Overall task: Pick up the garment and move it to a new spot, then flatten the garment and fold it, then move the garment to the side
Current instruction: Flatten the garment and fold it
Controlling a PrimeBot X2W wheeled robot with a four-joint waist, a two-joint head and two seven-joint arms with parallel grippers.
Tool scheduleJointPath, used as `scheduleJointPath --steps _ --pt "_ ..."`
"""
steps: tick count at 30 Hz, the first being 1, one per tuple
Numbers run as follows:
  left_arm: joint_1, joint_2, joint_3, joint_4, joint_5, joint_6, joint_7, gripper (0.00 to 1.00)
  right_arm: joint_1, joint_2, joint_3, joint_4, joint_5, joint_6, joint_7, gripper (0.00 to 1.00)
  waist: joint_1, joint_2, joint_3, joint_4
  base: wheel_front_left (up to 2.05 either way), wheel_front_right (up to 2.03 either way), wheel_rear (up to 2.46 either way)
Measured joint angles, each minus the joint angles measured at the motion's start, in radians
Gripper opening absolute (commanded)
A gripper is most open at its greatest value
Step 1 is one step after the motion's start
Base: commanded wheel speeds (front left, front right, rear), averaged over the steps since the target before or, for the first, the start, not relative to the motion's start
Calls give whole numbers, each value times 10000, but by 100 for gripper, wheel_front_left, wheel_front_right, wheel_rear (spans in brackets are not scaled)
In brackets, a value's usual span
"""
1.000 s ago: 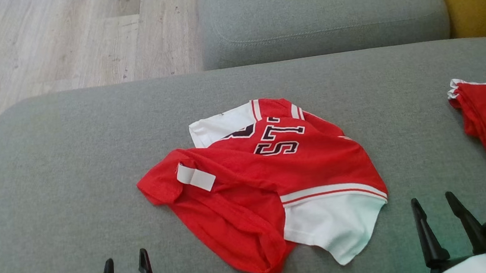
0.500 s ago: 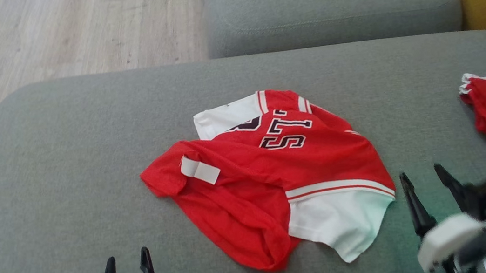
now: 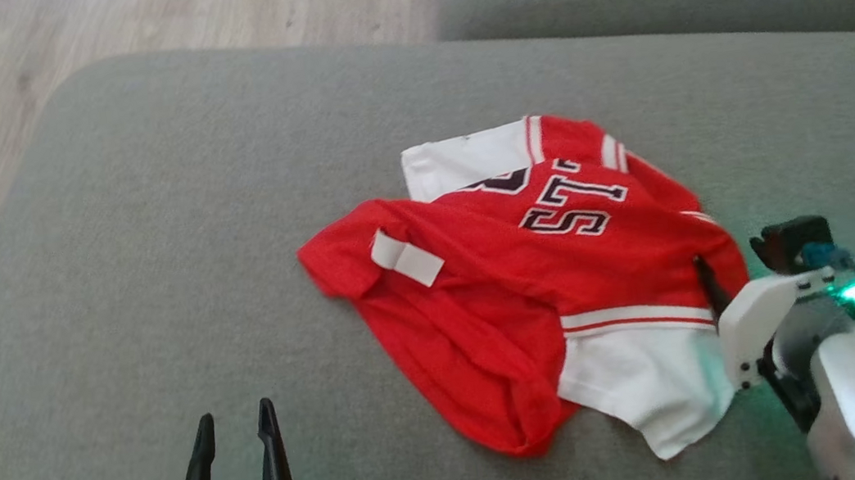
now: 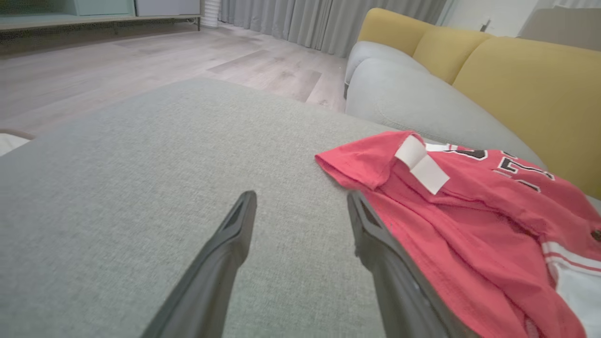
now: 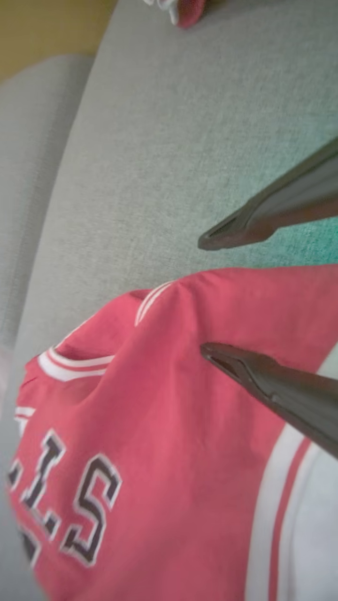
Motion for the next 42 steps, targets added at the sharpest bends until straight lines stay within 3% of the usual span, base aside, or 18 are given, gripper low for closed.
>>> scheduleJointPath --steps 3,4,5,6,7,12,22,24,25,26,35,42 --pt "-58 -56 6 63 27 -73 0 100 -414 -94 -84 759 121 0 314 97 0 0 193 239 0 0 0" --pt "-105 -81 17 84 27 -73 0 100 -514 -92 -56 949 219 0 384 48 0 0 239 299 0 0 0" --pt "-136 -107 38 109 29 -77 0 100 -602 -88 -27 1091 353 0 385 24 0 0 277 344 0 0 0" --pt "-146 -128 54 134 38 -79 0 100 -688 -90 10 1198 510 0 385 24 0 0 303 368 0 0 0" --pt "-146 -150 67 163 67 -79 0 100 -780 -92 65 1283 635 0 384 0 0 0 312 364 0 0 0" --pt "-147 -221 119 167 205 -119 0 100 -1061 -366 109 1523 882 0 86 0 0 0 302 118 0 0 0" --pt "-156 -322 119 159 364 -257 0 100 -1209 -1394 -1047 1551 736 0 -295 0 -1 0 362 -395 0 0 0" --pt "-165 -355 115 169 387 -259 0 100 -1202 -1455 -1060 1546 688 0 -493 40 -1 0 388 -489 0 0 0" --pt "-171 -368 111 176 441 -286 0 100 -1199 -1453 -1047 1547 688 0 -556 84 -1 0 394 -534 0 0 0" --pt "-177 -380 111 199 453 -334 0 100 -1193 -1446 -1024 1540 688 0 -637 100 -1 0 391 -583 0 0 0" --pt "-556 -397 -159 391 662 -616 157 100 -848 -999 -851 546 767 0 -1795 100 -3 0 56 -1009 0 0 0" --pt "-2647 -915 -750 1308 874 -1193 961 100 102 -504 -380 -1152 867 0 -1904 100 -2 0 145 -1537 0 0 0"
